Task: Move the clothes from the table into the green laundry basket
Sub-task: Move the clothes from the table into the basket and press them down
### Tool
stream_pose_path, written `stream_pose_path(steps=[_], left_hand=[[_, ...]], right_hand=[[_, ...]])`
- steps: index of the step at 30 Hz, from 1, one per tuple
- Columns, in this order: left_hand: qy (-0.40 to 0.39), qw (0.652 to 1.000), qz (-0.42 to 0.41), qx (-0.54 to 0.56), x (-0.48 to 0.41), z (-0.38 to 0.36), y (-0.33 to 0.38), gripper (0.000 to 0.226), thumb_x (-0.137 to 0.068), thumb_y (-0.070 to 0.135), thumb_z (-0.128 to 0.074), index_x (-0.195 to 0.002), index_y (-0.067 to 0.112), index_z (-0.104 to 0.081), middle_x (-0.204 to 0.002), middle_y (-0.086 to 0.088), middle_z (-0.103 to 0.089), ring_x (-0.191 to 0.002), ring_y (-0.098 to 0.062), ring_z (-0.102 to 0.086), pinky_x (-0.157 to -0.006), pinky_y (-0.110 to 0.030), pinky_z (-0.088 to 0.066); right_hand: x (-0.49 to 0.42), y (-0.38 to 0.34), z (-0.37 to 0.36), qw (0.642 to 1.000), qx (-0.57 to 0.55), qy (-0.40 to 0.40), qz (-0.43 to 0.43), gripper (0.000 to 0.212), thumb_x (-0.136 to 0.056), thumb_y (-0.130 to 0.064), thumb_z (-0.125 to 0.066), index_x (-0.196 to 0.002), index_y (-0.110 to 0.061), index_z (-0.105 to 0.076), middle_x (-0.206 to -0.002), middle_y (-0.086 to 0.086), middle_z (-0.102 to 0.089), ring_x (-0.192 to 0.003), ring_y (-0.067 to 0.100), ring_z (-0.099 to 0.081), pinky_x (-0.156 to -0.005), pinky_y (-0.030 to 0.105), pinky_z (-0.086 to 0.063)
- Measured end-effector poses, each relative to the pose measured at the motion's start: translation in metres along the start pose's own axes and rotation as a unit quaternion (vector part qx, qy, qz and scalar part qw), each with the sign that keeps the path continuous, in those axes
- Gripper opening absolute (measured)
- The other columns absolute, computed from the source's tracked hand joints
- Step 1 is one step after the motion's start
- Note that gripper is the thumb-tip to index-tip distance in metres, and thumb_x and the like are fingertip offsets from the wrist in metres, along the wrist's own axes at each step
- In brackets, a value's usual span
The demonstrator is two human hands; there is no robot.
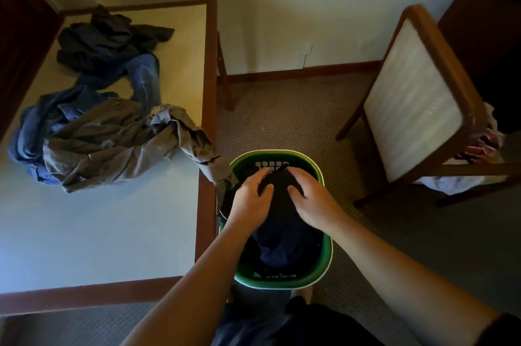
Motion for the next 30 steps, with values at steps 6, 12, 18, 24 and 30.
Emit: stream_pose_path(steps=[6, 12, 18, 24, 30], left_hand=[[-0.049, 0.992, 0.004, -0.117, -0.006, -0.026, -0.009, 0.067, -0.099, 0.029, -0.067, -0.160, 0.026, -0.038, -0.160, 0.001, -0.043, -0.146, -0.019, -0.043, -0.118, -0.035, -0.041], [-0.076, 0.969, 0.117, -0.205, -0.048, -0.056, -0.101, 0.075, -0.101, 0.044, -0.060, -0.164, 0.035, -0.020, -0.173, -0.006, -0.010, -0.159, -0.031, -0.010, -0.123, -0.054, -0.031], [-0.075, 0.938, 0.139, -0.310, -0.100, -0.096, -0.178, 0.070, -0.104, 0.058, -0.044, -0.164, 0.048, -0.008, -0.176, -0.002, 0.005, -0.161, -0.036, 0.008, -0.124, -0.066, -0.014], [-0.061, 0.910, 0.104, -0.396, -0.154, -0.135, -0.260, 0.071, -0.101, 0.071, -0.032, -0.162, 0.053, 0.001, -0.176, -0.006, 0.008, -0.160, -0.042, 0.007, -0.124, -0.065, -0.009], [-0.079, 0.909, 0.107, -0.396, -0.204, -0.190, -0.347, 0.067, -0.102, 0.070, -0.034, -0.163, 0.048, -0.017, -0.175, -0.007, -0.008, -0.160, -0.040, -0.005, -0.124, -0.064, -0.017]], right_hand=[[-0.004, 0.031, -0.001, 0.999, 0.014, -0.029, 0.007, 0.055, -0.107, -0.028, -0.050, -0.160, -0.018, -0.035, -0.166, 0.000, -0.034, -0.154, 0.012, -0.028, -0.125, 0.027, -0.023], [-0.040, 0.099, -0.063, 0.994, 0.021, -0.090, -0.051, 0.061, -0.108, -0.035, -0.047, -0.163, -0.018, -0.027, -0.170, 0.003, -0.024, -0.158, 0.016, -0.018, -0.129, 0.035, -0.017], [-0.096, 0.172, -0.125, 0.984, 0.086, -0.112, -0.105, 0.063, -0.110, -0.035, -0.041, -0.165, -0.018, -0.016, -0.174, 0.005, -0.006, -0.160, 0.026, 0.001, -0.128, 0.046, -0.009], [-0.144, 0.254, -0.197, 0.955, 0.265, -0.062, -0.118, 0.062, -0.108, -0.050, -0.021, -0.164, -0.037, 0.001, -0.173, -0.008, 0.013, -0.159, 0.018, 0.018, -0.116, 0.074, 0.009], [-0.181, 0.336, -0.257, 0.956, 0.270, -0.032, -0.111, 0.064, -0.102, -0.052, -0.021, -0.160, -0.028, -0.033, -0.170, 0.003, -0.026, -0.159, 0.027, -0.017, -0.116, 0.075, -0.016]])
Point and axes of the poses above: each hand's wrist, its own x-axis away from the middle knuckle, its own z-axis out of the back of the hand, y = z × x, the point moved 10 cm from there along -x, towards the middle knuckle
